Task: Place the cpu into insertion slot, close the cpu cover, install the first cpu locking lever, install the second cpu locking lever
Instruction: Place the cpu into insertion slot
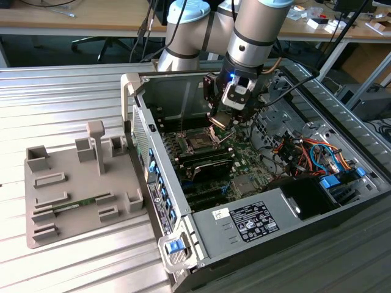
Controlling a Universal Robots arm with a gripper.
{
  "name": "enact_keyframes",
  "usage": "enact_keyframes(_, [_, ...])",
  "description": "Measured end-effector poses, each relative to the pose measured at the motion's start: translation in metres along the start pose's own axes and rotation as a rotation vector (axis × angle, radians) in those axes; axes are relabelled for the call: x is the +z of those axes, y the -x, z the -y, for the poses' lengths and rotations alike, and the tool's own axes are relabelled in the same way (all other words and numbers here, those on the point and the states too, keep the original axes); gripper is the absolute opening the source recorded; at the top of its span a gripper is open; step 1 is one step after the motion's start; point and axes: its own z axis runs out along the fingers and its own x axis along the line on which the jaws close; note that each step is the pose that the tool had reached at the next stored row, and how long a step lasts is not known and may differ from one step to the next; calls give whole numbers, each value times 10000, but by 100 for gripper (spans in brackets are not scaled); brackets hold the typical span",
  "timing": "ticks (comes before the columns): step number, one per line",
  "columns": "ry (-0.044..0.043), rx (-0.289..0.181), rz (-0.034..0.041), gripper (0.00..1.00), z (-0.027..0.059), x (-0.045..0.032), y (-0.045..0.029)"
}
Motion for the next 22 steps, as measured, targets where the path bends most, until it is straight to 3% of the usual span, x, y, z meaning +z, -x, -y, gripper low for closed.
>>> enact_keyframes(22, [0, 143, 8, 55, 0, 6, 0])
